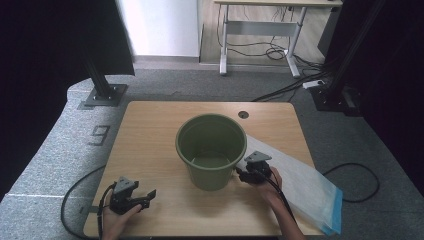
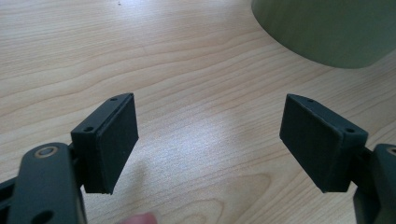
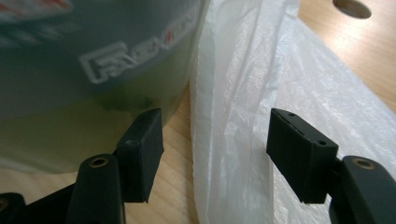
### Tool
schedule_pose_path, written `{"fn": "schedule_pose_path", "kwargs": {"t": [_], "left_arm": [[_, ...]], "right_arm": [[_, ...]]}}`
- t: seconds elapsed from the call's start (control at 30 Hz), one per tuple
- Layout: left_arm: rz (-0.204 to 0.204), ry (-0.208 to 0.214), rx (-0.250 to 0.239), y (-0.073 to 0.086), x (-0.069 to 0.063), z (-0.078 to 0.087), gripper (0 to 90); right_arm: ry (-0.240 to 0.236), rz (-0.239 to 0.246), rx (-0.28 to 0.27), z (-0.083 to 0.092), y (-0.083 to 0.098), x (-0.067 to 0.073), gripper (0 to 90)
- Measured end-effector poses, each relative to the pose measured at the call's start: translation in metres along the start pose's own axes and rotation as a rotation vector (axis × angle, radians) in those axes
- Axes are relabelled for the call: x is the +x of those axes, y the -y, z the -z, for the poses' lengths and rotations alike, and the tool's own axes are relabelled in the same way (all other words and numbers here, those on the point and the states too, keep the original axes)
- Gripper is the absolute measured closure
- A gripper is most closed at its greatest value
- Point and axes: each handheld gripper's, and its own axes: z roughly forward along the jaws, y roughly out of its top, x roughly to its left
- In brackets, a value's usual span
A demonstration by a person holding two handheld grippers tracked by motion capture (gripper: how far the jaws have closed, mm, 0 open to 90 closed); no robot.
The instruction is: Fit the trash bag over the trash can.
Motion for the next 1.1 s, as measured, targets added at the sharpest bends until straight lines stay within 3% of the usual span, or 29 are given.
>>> {"fn": "schedule_pose_path", "kwargs": {"t": [0.23,0.3,0.47,0.57,0.63,0.83,0.97,1.1], "left_arm": [[0.0,-0.004,-0.001,0.0,0.001,0.0,19.2],[-0.004,-0.006,0.002,0.0,0.0,0.0,19.3],[-0.013,-0.016,0.011,0.001,0.0,-0.001,19.4],[-0.012,-0.013,0.009,0.001,0.0,-0.001,19.4],[-0.013,-0.013,0.008,0.0,-0.001,-0.001,19.4],[-0.025,-0.035,0.019,0.001,-0.001,-0.002,19.4],[-0.031,-0.041,0.022,0.002,-0.001,-0.001,19.4],[-0.026,-0.046,0.013,0.002,0.0,0.001,19.4]], "right_arm": [[0.017,-0.007,0.008,-0.01,0.002,-0.005,40.6],[0.039,0.008,0.013,-0.013,0.003,-0.006,49.4],[0.009,0.008,0.042,-0.021,0.004,-0.007,57.4],[0.009,-0.019,0.043,-0.023,0.003,-0.008,58.4],[0.006,-0.041,0.04,-0.024,0.004,-0.009,64.5],[0.014,-0.078,0.022,-0.026,0.006,-0.013,86.2],[0.03,-0.099,-0.005,-0.023,0.006,-0.016,88.0],[0.047,-0.142,-0.09,-0.004,0.0,-0.024,88.2]]}}
